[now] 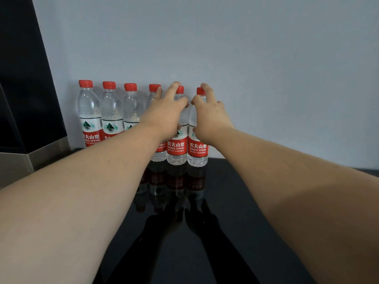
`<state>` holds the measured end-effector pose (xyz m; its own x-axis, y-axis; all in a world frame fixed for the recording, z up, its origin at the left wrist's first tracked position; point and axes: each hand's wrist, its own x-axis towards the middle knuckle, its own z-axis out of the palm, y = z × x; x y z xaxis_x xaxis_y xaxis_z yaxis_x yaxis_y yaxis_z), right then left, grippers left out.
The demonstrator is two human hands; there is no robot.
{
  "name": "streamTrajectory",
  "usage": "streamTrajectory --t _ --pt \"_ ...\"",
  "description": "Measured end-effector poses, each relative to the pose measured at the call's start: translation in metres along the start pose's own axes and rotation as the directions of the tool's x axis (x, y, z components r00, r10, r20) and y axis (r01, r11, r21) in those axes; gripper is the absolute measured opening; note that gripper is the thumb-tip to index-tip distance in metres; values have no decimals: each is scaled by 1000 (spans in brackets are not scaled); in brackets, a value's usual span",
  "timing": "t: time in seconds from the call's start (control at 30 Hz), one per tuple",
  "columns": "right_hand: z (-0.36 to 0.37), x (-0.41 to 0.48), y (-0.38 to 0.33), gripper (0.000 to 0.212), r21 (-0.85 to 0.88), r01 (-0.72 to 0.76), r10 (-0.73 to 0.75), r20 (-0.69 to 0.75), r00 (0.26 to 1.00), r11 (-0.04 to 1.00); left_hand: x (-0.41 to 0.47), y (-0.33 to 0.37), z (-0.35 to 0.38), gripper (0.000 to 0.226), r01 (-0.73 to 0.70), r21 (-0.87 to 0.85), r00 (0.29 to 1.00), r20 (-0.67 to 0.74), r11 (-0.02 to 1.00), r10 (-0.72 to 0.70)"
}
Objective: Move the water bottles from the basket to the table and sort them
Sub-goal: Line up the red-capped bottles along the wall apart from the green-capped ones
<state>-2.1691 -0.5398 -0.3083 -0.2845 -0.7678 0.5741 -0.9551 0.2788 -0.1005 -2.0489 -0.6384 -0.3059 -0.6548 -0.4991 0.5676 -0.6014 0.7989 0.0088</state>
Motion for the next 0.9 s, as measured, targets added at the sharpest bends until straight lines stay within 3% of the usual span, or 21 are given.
streamTrajectory --t 0.47,0.7,0.8,0.9 --pt "7 10 6 71 -33 8 -8 -4 1000 999 8 1 6 58 3 25 1000 14 1000 -3" --pt "8 3 13 81 1 61 -61 33 998 998 9 3 6 91 21 -10 1000 19 1000 -21" --pt "0 -2 12 85 43 24 -27 81 996 999 5 8 -5 94 78 -19 996 52 997 -77" --pt "-24 -10 8 76 13 -29 28 86 996 1000 1 14 -33 87 131 -6 990 56 991 -131"
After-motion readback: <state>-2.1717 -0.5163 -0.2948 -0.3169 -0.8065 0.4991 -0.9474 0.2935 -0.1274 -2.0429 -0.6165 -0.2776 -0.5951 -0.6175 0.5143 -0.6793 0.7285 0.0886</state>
